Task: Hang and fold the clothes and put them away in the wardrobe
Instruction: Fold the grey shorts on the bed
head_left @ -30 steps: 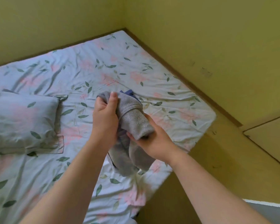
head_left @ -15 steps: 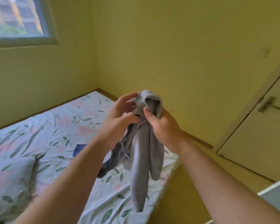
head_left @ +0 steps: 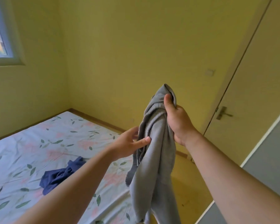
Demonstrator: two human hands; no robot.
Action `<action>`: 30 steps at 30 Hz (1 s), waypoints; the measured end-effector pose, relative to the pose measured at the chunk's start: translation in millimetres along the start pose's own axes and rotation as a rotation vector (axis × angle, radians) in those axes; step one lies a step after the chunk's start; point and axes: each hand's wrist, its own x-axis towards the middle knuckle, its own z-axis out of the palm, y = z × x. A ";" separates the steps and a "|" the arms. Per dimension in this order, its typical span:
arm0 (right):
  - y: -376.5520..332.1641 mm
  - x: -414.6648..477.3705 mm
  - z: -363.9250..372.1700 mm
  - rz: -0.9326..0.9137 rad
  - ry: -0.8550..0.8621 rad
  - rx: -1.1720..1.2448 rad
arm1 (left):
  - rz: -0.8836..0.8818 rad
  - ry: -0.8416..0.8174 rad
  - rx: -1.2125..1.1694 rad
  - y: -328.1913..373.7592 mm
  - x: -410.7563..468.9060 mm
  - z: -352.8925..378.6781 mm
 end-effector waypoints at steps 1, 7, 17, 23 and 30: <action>-2.8 1.3 -7.5 0.003 0.021 -0.005 | -0.005 -0.022 0.009 -0.8 3.1 5.7; -3.2 5.5 -46.6 0.066 0.153 -0.018 | 0.000 -0.087 0.277 0.7 23.0 25.4; 13.7 13.4 -101.1 0.225 0.295 -0.382 | 0.171 0.246 0.466 25.6 54.1 -24.7; 34.0 3.2 -88.8 0.169 0.185 -0.647 | 0.329 0.179 0.504 63.3 54.4 -32.4; 48.1 -28.1 -17.5 0.010 -0.250 -0.414 | 0.326 0.203 0.445 82.3 49.8 -17.9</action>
